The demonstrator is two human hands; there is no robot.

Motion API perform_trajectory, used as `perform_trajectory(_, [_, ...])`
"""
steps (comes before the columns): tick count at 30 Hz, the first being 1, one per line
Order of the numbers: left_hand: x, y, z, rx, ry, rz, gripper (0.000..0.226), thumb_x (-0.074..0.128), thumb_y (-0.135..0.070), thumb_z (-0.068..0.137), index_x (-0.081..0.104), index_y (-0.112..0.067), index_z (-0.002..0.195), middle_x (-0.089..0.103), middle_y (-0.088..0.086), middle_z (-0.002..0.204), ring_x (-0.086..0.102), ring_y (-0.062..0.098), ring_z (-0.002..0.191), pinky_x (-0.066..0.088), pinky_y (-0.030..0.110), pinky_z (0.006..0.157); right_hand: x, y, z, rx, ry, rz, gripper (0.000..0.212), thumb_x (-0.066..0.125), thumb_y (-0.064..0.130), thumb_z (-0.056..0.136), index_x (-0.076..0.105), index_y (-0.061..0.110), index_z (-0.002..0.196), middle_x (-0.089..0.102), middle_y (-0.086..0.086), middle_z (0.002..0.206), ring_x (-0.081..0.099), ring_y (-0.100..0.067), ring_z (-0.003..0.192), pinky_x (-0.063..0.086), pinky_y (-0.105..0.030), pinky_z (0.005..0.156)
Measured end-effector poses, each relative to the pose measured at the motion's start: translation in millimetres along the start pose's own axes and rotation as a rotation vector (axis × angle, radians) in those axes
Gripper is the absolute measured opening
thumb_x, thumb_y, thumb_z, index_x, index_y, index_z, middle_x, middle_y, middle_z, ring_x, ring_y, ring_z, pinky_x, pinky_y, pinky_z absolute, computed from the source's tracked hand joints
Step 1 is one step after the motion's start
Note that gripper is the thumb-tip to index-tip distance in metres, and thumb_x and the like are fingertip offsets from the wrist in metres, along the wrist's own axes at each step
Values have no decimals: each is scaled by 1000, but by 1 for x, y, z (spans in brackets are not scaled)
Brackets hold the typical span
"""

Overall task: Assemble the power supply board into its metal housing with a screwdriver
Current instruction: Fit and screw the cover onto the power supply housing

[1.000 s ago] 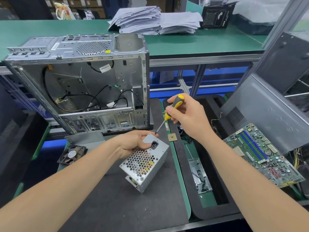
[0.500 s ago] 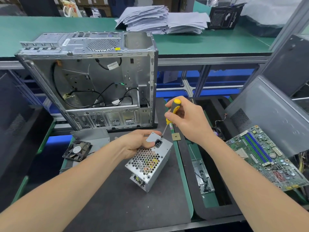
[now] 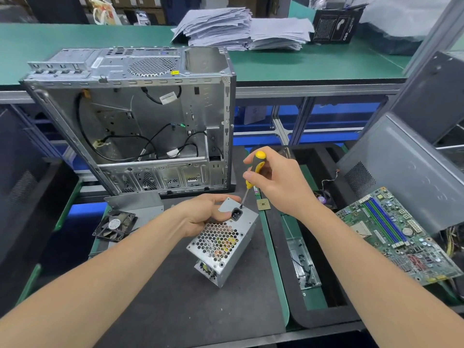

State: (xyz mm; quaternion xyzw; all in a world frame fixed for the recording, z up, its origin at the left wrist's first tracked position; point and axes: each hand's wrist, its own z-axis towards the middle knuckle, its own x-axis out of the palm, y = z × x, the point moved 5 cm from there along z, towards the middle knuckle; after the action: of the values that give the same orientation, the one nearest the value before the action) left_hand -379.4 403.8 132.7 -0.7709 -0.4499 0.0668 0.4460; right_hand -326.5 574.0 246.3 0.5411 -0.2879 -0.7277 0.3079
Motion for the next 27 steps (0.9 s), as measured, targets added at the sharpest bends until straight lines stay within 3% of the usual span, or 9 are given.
perform_trajectory(4, [0, -1, 0, 8, -9, 56, 52, 55, 15, 93, 66, -15, 134, 70, 19, 128, 68, 32, 112, 55, 44, 96, -1, 6, 1, -47, 17, -24, 27, 77, 33, 94, 61, 26, 114, 68, 9, 80, 66, -9, 74, 54, -24, 72])
perform_trajectory(7, [0, -3, 4, 24, -75, 152, 40, 65, -2, 90, 73, -21, 124, 74, 9, 122, 67, 26, 121, 45, 43, 109, 0, 16, 2, -156, 33, -137, 39, 80, 40, 89, 54, 30, 115, 64, 7, 73, 62, -10, 65, 52, -19, 65])
perform_trajectory(10, [1, -5, 10, 54, -144, 210, 26, 75, -12, 88, 77, -21, 113, 78, 6, 110, 73, 15, 100, 55, 29, 84, 1, 26, 5, -256, 38, -245, 25, 72, 43, 95, 55, 27, 105, 59, 7, 71, 59, -12, 65, 47, -19, 60])
perform_trajectory(13, [0, -5, 13, 51, -167, 233, 21, 78, -13, 87, 79, -21, 107, 79, 3, 99, 74, 5, 78, 53, 17, 57, -1, 26, 10, -239, 75, -245, 7, 62, 31, 98, 58, 26, 100, 62, 8, 72, 61, -12, 66, 51, -30, 59])
perform_trajectory(15, [-1, -5, 14, 45, -179, 231, 17, 79, -16, 86, 81, -25, 100, 80, 1, 99, 75, 4, 80, 53, 18, 57, -3, 25, 13, -237, 75, -284, 11, 63, 32, 98, 59, 22, 97, 61, 11, 67, 60, -11, 63, 49, -28, 57])
perform_trajectory(18, [-2, -5, 14, 39, -180, 247, 14, 80, -17, 86, 82, -29, 93, 80, 0, 102, 74, 9, 97, 50, 24, 70, -5, 28, 16, -252, -27, -403, 35, 67, 50, 97, 51, 22, 84, 53, 12, 60, 53, -8, 56, 45, -26, 53])
perform_trajectory(20, [-1, -6, 12, 26, -152, 211, 17, 78, -12, 88, 81, -26, 98, 80, 3, 97, 76, 8, 86, 49, 20, 53, -3, 31, 17, -278, -38, -396, 25, 68, 44, 97, 57, 22, 92, 60, 11, 70, 55, -6, 61, 50, -30, 58])
perform_trajectory(22, [-1, -7, 10, 20, -130, 177, 22, 77, -7, 89, 78, -21, 106, 80, 7, 94, 76, 8, 76, 45, 16, 41, 1, 33, 16, -267, 33, -281, 17, 66, 32, 99, 63, 27, 115, 69, 13, 89, 61, -6, 71, 54, -29, 68])
perform_trajectory(27, [-3, -5, 11, 35, -128, 157, 26, 74, -3, 90, 77, -19, 111, 79, 9, 100, 77, 13, 86, 54, 20, 55, 2, 26, 14, -211, 152, -174, 13, 67, 29, 97, 61, 31, 109, 68, 6, 81, 66, -13, 64, 57, -35, 64])
